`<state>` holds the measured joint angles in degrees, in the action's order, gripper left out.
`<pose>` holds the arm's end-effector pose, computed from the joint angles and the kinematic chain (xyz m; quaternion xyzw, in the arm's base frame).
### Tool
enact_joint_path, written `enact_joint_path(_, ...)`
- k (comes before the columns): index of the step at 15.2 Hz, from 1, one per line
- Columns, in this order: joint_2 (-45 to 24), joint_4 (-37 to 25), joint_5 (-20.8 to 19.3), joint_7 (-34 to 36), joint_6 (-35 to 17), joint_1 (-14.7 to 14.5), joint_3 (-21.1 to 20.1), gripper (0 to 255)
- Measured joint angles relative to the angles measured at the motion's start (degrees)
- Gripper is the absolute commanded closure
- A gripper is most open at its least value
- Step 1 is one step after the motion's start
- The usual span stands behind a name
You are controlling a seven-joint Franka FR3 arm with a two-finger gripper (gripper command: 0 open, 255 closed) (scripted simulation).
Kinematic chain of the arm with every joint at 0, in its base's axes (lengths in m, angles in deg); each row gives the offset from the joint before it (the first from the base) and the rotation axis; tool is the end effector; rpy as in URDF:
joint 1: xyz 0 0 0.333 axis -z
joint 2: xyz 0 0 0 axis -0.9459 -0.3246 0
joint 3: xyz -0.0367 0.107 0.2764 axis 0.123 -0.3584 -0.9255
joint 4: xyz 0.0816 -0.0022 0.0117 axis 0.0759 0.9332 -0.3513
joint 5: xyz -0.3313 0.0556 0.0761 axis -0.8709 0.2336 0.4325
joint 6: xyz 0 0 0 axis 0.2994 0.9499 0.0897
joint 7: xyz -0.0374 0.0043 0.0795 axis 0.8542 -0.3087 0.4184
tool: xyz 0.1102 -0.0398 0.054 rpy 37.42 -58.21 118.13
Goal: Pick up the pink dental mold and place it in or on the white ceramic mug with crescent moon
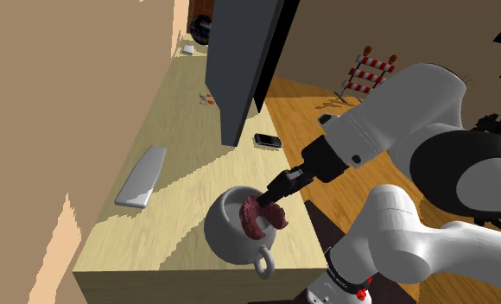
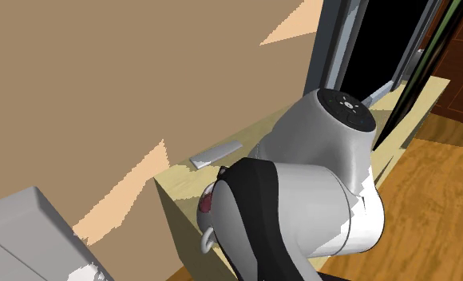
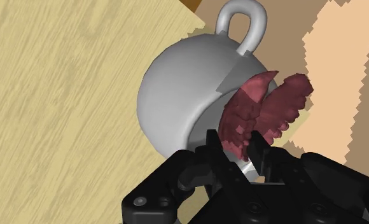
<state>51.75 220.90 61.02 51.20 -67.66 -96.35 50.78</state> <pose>0.1417 0.1762 0.4705 -0.9686 0.0024 -0.1278 0.2135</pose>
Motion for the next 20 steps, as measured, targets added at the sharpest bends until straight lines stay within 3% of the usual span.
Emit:
enact_joint_path(3, 0.05, 0.01, 0.02, -0.02, -0.07, -0.02, 0.03, 255)
enact_joint_path(4, 0.11, 0.05, 0.03, 0.01, -0.06, -0.05, 0.02, 0)
enact_joint_path(10, 0.08, 0.2, 0.0, 0.0, 0.04, -0.07, -0.03, 0)
enact_joint_path(15, 3.29, -4.24, -3.92, 0.78, 7.82, 1.48, 3.95, 0)
enact_joint_path(20, 3.63, -4.8, -4.42, 0.86, 8.83, 1.66, 4.45, 0)
